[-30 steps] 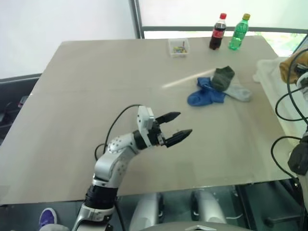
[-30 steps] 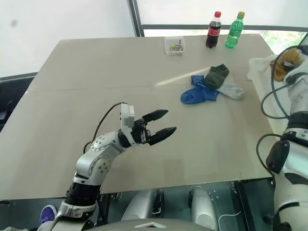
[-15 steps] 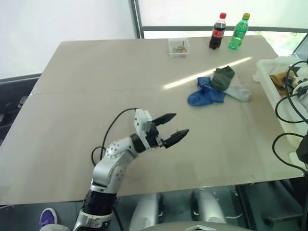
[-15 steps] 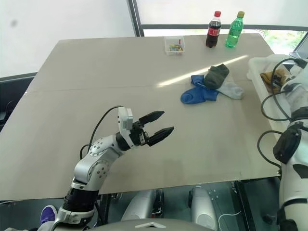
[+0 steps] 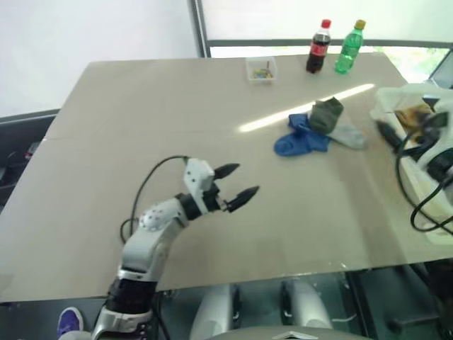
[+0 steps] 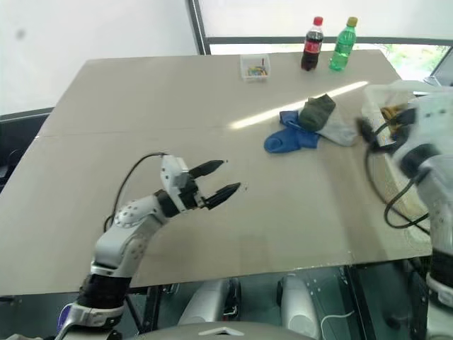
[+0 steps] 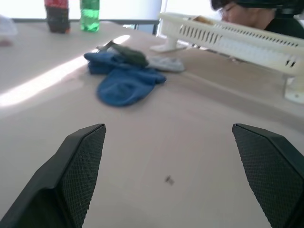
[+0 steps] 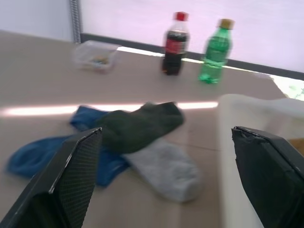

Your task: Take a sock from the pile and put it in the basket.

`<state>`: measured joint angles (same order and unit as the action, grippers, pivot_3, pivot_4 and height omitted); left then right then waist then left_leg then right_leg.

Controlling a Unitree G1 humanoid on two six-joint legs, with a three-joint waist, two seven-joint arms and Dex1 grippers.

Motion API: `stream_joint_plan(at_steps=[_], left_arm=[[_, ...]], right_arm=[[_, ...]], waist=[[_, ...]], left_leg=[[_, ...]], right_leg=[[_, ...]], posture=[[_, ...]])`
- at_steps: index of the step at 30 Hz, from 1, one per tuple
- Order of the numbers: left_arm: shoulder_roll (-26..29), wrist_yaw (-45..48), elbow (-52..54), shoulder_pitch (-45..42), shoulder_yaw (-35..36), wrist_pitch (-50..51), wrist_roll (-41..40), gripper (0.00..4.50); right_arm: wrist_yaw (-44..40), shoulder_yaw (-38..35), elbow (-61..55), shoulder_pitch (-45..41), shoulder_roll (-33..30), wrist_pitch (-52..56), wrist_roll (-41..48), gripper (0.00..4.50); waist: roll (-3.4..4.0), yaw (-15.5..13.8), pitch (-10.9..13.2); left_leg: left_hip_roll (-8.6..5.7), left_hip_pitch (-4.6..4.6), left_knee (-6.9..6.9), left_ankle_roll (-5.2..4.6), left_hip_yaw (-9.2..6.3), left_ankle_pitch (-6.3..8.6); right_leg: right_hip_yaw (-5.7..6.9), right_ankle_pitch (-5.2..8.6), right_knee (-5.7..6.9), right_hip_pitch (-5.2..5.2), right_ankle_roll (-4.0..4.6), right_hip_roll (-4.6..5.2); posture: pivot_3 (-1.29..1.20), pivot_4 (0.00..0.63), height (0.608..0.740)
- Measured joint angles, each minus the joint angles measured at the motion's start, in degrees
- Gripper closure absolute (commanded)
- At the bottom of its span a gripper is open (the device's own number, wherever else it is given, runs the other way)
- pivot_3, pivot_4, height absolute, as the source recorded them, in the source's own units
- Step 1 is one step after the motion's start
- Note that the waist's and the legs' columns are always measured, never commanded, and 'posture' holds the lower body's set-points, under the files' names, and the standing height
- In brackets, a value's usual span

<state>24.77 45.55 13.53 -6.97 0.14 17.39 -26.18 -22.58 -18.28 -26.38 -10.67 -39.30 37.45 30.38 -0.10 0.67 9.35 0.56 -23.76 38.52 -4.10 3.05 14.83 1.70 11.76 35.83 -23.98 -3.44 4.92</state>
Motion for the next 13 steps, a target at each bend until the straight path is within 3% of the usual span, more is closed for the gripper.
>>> stream_joint_plan(at_steps=[8, 13], left_arm=[[9.1, 3.55, 4.11, 9.13, 9.16, 2.43, -4.64, 0.0], [10.93, 3.71, 6.62, 12.38, 12.49, 3.75, -6.64, 0.0]], right_arm=[[-6.62, 4.43, -9.73, 17.19, -0.43, -2.28, -1.24, 0.06], [-9.18, 4.48, -9.83, 20.8, -0.22, -4.8, -2.25, 0.06]], waist=[[-0.1, -1.02, 0.0], [-0.11, -1.35, 0.0]], left_leg=[[-0.01, -0.03, 0.08, 0.03, -0.04, 0.0], [0.0, 0.0, 0.09, 0.04, -0.04, 0.0]], right_leg=[[0.09, 0.14, -0.04, 0.01, 0.23, 0.09], [0.1, 0.14, -0.04, 0.01, 0.23, 0.09]], posture=[[0.0, 0.15, 0.732], [0.0, 0.15, 0.732]])
